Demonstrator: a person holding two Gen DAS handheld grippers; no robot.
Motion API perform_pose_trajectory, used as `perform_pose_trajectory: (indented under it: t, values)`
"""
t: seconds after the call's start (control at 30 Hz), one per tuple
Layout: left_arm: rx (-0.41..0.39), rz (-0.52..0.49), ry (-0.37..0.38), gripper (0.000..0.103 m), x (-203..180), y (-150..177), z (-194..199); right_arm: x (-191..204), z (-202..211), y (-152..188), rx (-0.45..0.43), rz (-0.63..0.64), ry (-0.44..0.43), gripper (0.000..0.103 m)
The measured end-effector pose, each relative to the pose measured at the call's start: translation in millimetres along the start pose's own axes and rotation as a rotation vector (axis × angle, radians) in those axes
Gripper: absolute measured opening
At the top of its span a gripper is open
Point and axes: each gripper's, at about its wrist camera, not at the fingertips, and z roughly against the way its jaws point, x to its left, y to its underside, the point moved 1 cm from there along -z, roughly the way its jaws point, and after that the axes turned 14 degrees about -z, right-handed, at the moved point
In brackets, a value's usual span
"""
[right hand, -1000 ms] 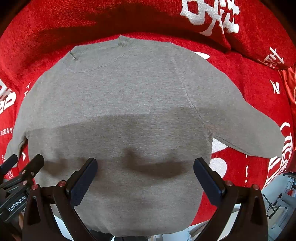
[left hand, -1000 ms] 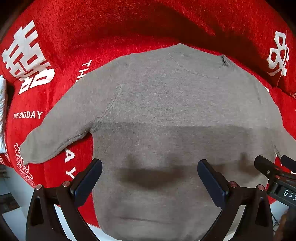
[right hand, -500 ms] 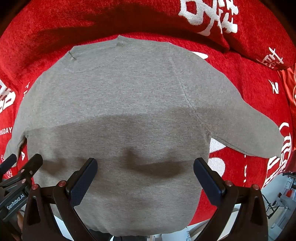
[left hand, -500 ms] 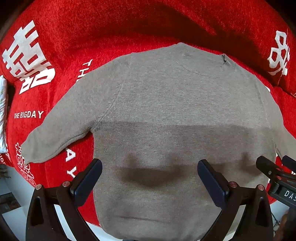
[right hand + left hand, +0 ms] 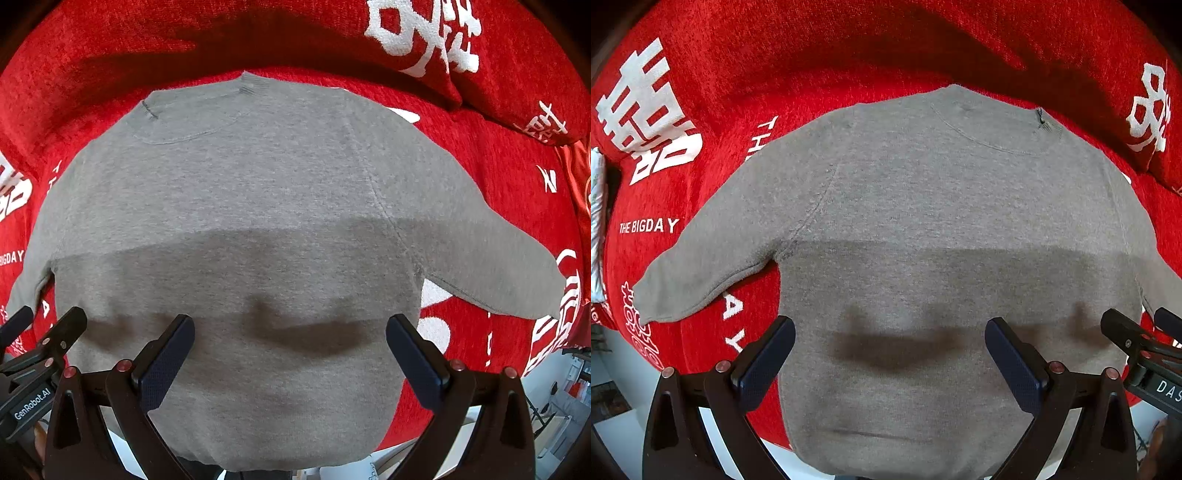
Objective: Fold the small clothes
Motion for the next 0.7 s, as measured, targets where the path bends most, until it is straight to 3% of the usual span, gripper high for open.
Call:
perform_pose_trajectory:
  t: [0.7]
  values:
    - [0.004, 0.003, -0.002, 0.103, 5.5, 4.5, -0.7, 4.9, 0.1, 1.8, 0.001, 0.007, -0.001, 0.103]
